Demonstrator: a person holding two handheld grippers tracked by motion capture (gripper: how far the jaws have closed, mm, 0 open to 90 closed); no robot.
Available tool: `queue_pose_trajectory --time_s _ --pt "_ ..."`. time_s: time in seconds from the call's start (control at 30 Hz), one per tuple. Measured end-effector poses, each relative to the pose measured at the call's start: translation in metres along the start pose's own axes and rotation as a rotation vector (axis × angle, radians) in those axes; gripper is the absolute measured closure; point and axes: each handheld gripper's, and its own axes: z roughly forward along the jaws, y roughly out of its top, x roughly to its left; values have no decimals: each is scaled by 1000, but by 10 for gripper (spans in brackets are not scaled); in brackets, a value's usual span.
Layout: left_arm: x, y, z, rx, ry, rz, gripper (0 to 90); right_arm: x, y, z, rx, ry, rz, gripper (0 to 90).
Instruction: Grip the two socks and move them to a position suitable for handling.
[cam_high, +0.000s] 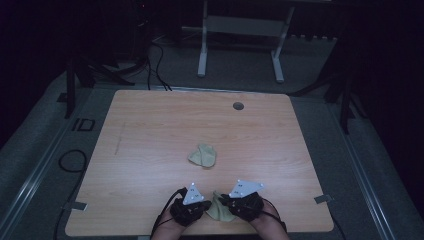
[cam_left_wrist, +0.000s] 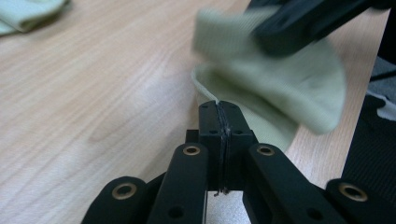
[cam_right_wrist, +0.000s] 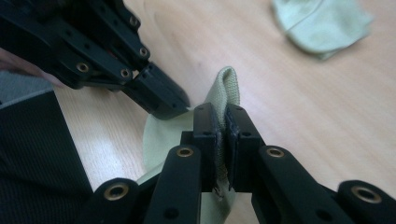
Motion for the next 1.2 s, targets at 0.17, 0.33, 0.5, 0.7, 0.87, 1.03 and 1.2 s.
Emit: queue_pose_trajectory --time_s 0.17,0.33,0.5,0.7,0.87,1.03,1.2 --pt "2 5 -13 -32 25 -7 890 -7 3 -28 -63 -33 39 838" --pt "5 10 -22 -34 52 -11 890 -20 -3 -48 -95 -64 94 837" --pt "8 10 -23 -17 78 -11 891 -35 -17 -51 -91 -87 166 836" --pt "15 6 -15 16 81 -28 890 -47 -35 -39 -43 -83 230 834" --pt "18 1 -9 35 84 -61 889 -51 -47 -24 0 -86 241 831" --pt "17 -2 -7 47 88 -71 888 -58 -54 -20 17 -99 263 819" --pt "18 -3 -9 41 74 -72 734 -63 -58 -19 28 -109 279 684"
